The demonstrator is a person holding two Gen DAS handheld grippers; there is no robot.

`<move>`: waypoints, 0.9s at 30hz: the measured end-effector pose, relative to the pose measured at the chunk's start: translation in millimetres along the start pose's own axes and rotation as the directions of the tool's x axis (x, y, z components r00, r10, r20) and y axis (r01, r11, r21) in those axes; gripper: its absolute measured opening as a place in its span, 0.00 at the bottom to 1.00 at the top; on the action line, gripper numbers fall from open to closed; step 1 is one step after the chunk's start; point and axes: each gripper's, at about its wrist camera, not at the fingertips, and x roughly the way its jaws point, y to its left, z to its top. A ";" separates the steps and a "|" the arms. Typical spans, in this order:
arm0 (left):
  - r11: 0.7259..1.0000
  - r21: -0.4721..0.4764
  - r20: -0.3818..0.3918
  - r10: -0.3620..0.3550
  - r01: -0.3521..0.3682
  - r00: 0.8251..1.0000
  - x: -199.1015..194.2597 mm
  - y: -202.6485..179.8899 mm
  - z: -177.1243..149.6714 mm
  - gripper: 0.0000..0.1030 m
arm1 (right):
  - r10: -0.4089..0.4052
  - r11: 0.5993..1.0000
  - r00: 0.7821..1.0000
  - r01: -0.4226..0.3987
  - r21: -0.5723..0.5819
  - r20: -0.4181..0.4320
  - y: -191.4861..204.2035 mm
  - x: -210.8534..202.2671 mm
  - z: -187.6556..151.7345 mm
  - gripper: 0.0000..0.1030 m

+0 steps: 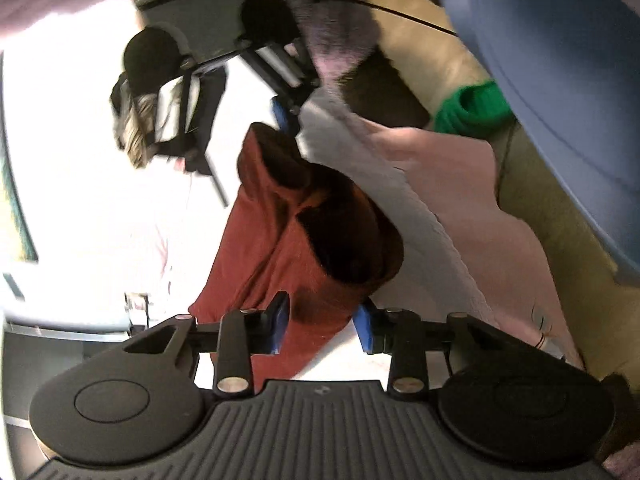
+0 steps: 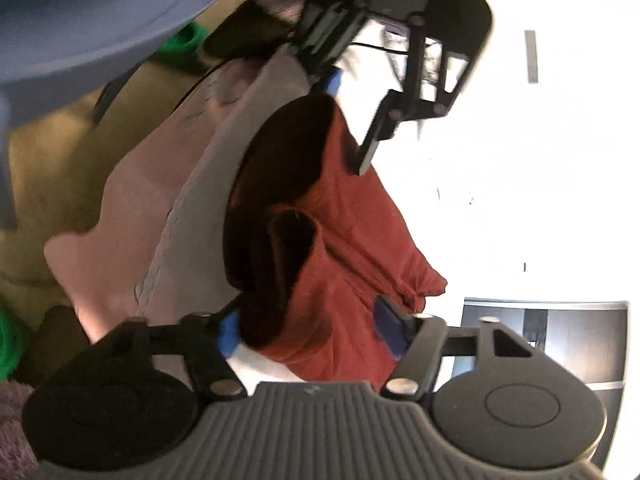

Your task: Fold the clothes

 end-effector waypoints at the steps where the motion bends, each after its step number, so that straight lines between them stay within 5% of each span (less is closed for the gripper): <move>1: 1.000 -0.003 -0.005 -0.005 0.005 1.000 0.2 0.7 0.3 0.24 | 0.011 1.000 1.000 -0.011 0.013 -0.001 -3.0 -1.1 0.4 0.50; 3: 1.000 -0.009 -0.014 -0.015 0.015 1.000 0.6 2.1 1.0 0.18 | 0.031 0.999 1.000 -0.031 0.026 -0.001 -6.0 -2.4 1.9 0.33; 8: 0.985 -0.156 -0.040 -0.080 0.073 0.996 -1.4 22.6 -0.1 0.13 | 0.091 0.985 0.996 -0.090 0.149 0.000 -28.2 -12.2 3.1 0.31; 11: 0.914 -0.386 -0.048 -0.156 0.126 0.987 0.7 52.3 -7.9 0.12 | 0.127 0.914 0.992 -0.118 0.389 0.003 -66.7 -15.5 -8.8 0.30; 14: 0.753 -0.633 -0.014 -0.240 0.177 0.971 6.9 84.7 -23.2 0.12 | 0.142 0.773 0.990 -0.122 0.622 0.017 -108.2 -12.2 -28.5 0.30; 17: 0.532 -0.822 0.041 -0.300 0.203 0.953 17.6 113.4 -47.3 0.12 | 0.157 0.658 0.987 -0.127 0.742 0.029 -134.1 -2.8 -41.8 0.30; 22: 0.200 -0.963 0.105 -0.331 0.179 0.938 38.3 140.2 -93.0 0.12 | 0.215 0.515 0.976 -0.142 0.845 0.033 -160.1 24.5 -58.7 0.29; 27: -0.033 -0.992 0.123 -0.336 0.119 0.934 63.3 152.9 -127.0 0.12 | 0.265 0.296 0.963 -0.133 0.946 0.053 -159.9 59.8 -91.5 0.29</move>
